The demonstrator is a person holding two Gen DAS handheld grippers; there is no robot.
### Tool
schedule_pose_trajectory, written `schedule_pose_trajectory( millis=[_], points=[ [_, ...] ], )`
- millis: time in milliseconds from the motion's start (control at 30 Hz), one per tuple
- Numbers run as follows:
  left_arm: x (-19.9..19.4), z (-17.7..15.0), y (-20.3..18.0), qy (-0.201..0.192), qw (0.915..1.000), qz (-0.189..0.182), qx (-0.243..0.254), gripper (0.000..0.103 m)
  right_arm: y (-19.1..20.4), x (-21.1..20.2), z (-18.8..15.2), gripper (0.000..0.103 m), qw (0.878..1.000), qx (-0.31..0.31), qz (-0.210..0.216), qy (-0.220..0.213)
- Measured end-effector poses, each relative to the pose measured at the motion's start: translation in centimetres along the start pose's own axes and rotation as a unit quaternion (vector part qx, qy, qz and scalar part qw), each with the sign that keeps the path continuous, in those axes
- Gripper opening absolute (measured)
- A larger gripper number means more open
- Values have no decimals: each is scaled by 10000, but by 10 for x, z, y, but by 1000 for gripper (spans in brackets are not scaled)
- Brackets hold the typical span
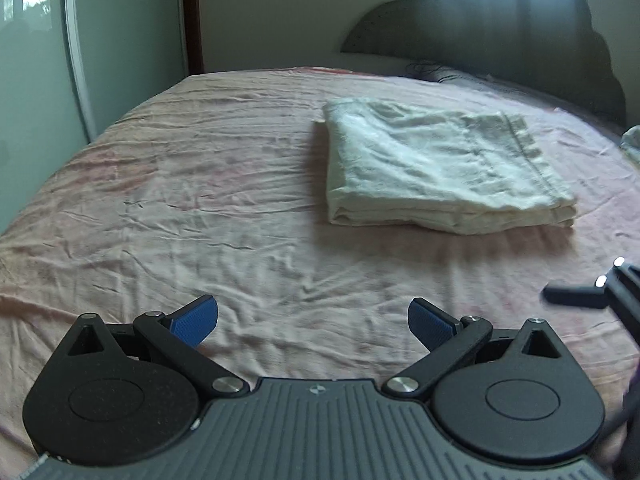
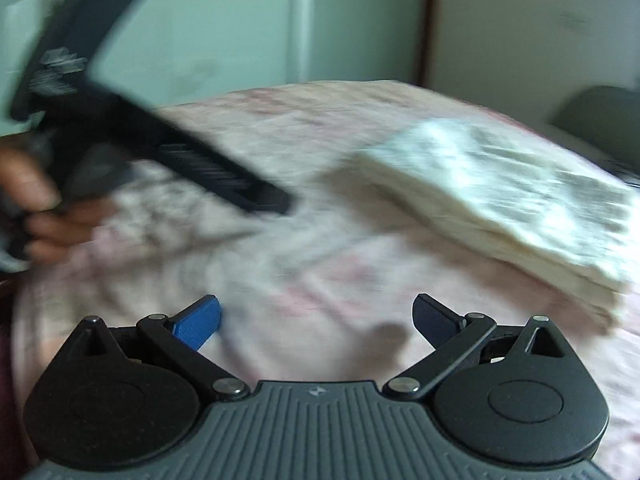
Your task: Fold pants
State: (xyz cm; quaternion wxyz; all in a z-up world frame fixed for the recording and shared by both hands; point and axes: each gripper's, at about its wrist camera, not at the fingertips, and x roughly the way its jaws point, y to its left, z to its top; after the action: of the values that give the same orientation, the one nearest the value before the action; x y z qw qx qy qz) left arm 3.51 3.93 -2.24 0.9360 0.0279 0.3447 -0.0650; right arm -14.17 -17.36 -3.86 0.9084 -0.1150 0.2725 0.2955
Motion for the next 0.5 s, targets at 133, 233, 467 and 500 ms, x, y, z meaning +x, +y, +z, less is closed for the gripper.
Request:
schedule_pose_trajectory(
  millis=[133, 233, 467, 500],
  points=[
    [-6, 1, -5, -112, 9999, -95, -51, 103, -29, -4, -7, 103, 9932, 905, -680, 265],
    [-5, 0, -12, -62, 9999, -144, 32, 103, -35, -6, -14, 103, 9843, 1488, -915, 255],
    [-6, -2, -21, 43, 9999, -89, 91, 103, -37, -12, -12, 103, 9752, 1668, -1455, 91],
    [-7, -2, -22, 25, 9999, -62, 110, 103, -38, -8, -12, 103, 9747, 1691, -1438, 248]
  ],
)
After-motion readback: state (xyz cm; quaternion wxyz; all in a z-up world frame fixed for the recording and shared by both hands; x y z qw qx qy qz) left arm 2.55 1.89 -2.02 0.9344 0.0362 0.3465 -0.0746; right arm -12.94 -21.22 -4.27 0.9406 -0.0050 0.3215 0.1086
